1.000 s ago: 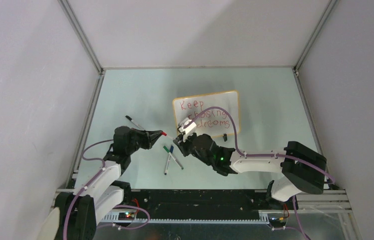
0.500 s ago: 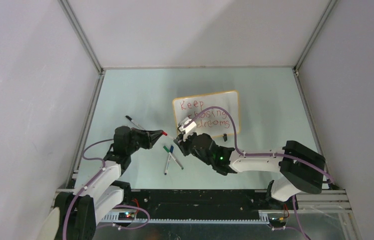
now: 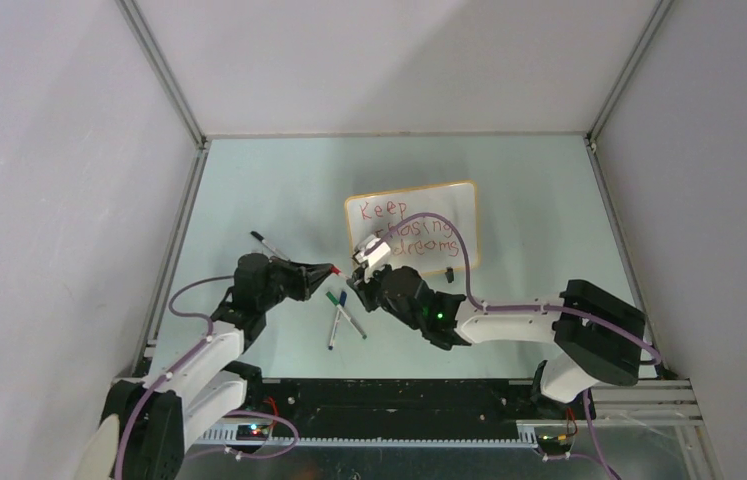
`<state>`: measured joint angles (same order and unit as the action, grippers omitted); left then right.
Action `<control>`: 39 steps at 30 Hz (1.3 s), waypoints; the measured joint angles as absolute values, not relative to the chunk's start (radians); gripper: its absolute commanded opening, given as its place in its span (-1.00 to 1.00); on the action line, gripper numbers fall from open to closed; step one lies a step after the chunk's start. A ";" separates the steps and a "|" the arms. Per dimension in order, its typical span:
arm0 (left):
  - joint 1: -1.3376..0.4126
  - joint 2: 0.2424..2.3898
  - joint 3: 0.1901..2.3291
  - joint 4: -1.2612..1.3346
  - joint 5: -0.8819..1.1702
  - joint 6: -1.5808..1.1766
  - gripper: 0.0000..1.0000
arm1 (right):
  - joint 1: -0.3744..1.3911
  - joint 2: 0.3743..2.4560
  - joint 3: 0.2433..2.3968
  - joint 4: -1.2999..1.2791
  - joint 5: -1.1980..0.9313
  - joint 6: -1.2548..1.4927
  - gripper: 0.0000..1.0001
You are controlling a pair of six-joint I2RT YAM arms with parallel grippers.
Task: Write a sentence on the whiteboard
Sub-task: Close the whiteboard marker at the center of the board.
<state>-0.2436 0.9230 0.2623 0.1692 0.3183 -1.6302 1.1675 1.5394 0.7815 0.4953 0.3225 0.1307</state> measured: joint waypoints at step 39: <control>-0.421 0.799 0.438 -0.180 -0.126 -1.486 -1.00 | 1.259 1.580 0.713 0.763 0.586 -0.078 0.48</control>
<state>-0.4206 0.7986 0.4377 -0.1802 -0.1261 -1.4857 1.2591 1.5799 0.7132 0.7631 0.5861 -0.0780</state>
